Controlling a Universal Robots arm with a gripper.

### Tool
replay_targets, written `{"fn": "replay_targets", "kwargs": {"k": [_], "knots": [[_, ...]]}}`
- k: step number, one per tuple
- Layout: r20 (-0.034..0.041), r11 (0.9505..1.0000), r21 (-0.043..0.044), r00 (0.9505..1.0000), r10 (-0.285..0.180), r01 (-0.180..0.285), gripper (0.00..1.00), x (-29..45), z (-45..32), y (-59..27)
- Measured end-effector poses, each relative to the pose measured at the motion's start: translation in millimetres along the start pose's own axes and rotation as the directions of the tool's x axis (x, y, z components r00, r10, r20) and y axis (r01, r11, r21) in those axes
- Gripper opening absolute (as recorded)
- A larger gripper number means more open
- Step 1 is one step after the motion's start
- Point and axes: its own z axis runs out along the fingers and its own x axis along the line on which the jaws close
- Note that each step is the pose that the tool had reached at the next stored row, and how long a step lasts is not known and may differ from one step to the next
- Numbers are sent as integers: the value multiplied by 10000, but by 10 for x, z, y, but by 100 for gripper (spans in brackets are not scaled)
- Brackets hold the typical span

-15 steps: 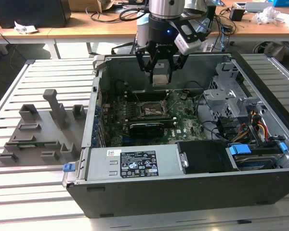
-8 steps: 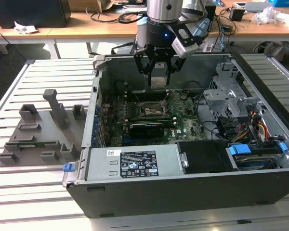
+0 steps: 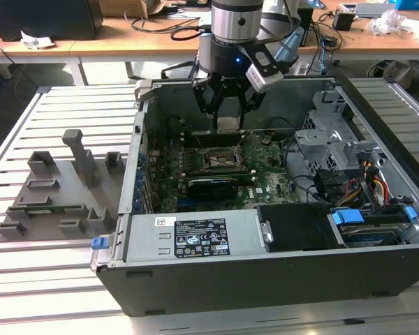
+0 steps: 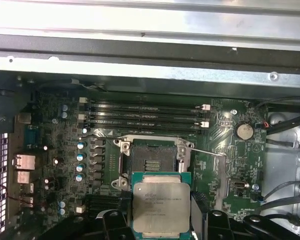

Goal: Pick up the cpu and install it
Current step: 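Pick up the cpu and move it towards the insertion slot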

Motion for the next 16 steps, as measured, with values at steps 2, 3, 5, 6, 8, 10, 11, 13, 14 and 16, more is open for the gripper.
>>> {"fn": "replay_targets", "kwargs": {"k": [2,3,5,6,8,10,11,13,14,16], "knots": [[-2,10000,1,10000,0,0,55,-1,5,13],[-2,10000,2,10000,-3,3,55,-1,4,15],[-1,10000,1,10000,-1,1,55,-1,5,16],[-2,10000,1,10000,-1,1,55,-1,5,17],[-1,10000,1,10000,0,0,55,-1,5,19],[-1,10000,1,10000,-1,1,55,-1,5,21],[-2,10000,1,10000,-1,1,55,-1,5,21],[-1,10000,1,10000,-1,1,55,-1,5,22],[-2,10000,1,10000,0,0,55,-1,5,22],[-1,10000,1,10000,-1,1,55,-1,5,23]]}}
